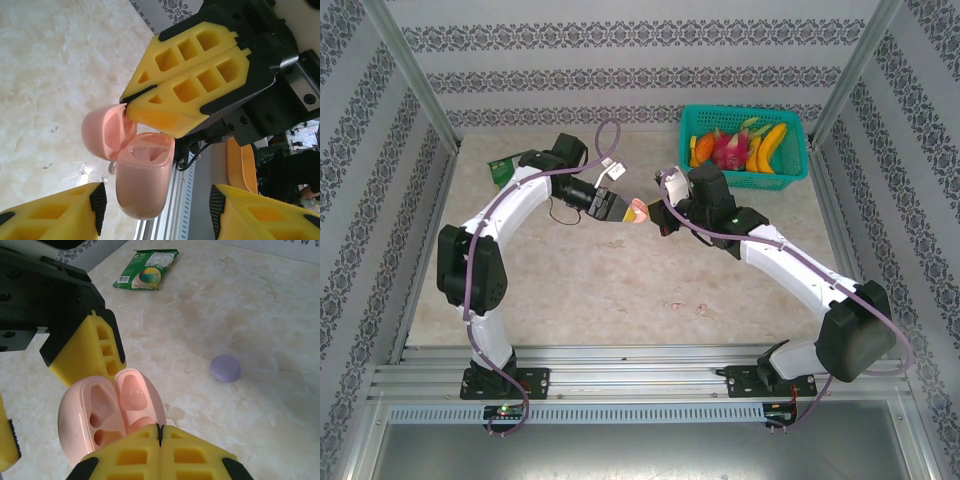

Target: Insert wireless bluetooth earbuds into charging case

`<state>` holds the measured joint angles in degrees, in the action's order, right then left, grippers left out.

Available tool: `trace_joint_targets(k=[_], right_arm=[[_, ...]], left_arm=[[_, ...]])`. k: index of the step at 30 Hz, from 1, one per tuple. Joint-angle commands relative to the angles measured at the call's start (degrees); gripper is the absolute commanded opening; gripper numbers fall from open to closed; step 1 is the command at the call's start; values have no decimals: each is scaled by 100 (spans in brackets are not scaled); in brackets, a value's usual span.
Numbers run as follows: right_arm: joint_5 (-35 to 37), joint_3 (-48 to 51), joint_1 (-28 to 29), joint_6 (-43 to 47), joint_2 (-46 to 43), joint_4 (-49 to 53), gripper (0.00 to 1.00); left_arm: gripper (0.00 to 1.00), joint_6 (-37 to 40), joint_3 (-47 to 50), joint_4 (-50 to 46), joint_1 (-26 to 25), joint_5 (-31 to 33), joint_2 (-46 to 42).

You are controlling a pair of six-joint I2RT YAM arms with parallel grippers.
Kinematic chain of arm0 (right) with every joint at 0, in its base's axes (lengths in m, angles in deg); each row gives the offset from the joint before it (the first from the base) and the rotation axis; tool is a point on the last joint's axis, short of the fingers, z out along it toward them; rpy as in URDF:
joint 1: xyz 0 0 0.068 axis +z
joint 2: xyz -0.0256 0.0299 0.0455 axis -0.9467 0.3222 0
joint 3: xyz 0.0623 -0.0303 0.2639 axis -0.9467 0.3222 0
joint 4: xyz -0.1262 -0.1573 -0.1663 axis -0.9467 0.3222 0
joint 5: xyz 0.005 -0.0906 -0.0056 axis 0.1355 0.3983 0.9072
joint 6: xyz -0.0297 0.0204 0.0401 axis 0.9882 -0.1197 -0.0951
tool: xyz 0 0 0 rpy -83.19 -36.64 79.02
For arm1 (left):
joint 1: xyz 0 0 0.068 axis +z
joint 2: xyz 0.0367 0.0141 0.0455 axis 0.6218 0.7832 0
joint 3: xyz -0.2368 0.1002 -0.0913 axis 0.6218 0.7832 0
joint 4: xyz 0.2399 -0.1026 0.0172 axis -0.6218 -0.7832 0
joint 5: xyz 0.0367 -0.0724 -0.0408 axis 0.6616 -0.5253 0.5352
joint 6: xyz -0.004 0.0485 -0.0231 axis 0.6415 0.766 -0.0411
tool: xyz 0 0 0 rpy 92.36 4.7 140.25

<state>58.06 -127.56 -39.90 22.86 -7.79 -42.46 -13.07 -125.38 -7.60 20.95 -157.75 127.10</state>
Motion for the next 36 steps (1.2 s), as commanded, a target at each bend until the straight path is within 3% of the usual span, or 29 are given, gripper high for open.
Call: trace_joint_targets(k=[1, 16, 22, 36], right_arm=[[24, -181, 68, 64, 48, 12, 0], [-46, -219, 121, 64, 136, 19, 0], [26, -204, 128, 90, 135, 31, 0], [37, -125, 4, 59, 101, 19, 0]], left_arm=[[57, 240, -175, -218, 14, -247, 180], [51, 140, -312, -148, -96, -271, 358], [44, 147, -366, -170, -157, -275, 397], [42, 520, -419, -569, -152, -379, 387]])
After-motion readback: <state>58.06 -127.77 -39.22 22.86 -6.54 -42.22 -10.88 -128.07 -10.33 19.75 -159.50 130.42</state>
